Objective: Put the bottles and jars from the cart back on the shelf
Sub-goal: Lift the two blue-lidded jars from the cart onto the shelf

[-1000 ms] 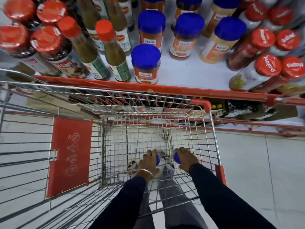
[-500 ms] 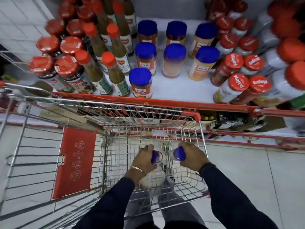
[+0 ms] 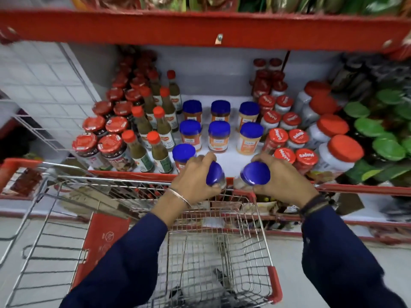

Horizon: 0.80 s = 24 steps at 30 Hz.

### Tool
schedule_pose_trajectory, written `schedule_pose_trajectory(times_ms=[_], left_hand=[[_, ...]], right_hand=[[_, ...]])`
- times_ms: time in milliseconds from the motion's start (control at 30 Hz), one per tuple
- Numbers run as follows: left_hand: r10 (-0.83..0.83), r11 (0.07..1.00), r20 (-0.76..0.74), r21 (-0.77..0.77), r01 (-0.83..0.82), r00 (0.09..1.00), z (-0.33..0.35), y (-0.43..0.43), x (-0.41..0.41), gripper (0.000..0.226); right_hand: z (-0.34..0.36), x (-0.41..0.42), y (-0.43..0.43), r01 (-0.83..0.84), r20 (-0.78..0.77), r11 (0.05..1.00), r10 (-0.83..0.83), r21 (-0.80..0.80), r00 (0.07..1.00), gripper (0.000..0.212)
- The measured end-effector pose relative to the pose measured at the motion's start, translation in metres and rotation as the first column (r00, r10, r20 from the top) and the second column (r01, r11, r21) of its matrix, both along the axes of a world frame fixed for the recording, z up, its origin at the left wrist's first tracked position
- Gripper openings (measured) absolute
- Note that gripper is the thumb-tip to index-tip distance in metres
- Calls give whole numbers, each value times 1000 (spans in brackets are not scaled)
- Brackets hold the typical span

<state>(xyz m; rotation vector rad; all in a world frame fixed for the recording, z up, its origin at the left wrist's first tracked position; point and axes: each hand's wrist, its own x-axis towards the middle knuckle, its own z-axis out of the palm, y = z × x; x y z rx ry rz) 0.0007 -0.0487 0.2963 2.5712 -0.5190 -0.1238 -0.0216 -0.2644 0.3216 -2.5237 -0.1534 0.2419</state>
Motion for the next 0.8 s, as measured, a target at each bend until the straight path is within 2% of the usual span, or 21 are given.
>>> schedule_pose_trajectory(times_ms=[100,200,367,567,800], left_hand=[[-20,1000,68,20,19,997,9,-9,26,58],[-48,997,89,66,42,995,6,-19,49,55],[-104,981,52,168,93,993,-15,-32,76,55],[-122,970,23,216,114,992,-33,-35,85,52],[-89,967,49,243,74,995,-47,-32,82,64]], right_hand=[[9,22,-2,28,84,1000,-28,11,996,62],[2,48,-2,34,87,999,-35,9,996,62],[-16,80,-5,31,2,999,-31,-43,1000,58],[-29,96,-9,-5,-97,998,0,-60,995,39],[-28,88,-7,-9,-154,997,-3,-74,988,51]])
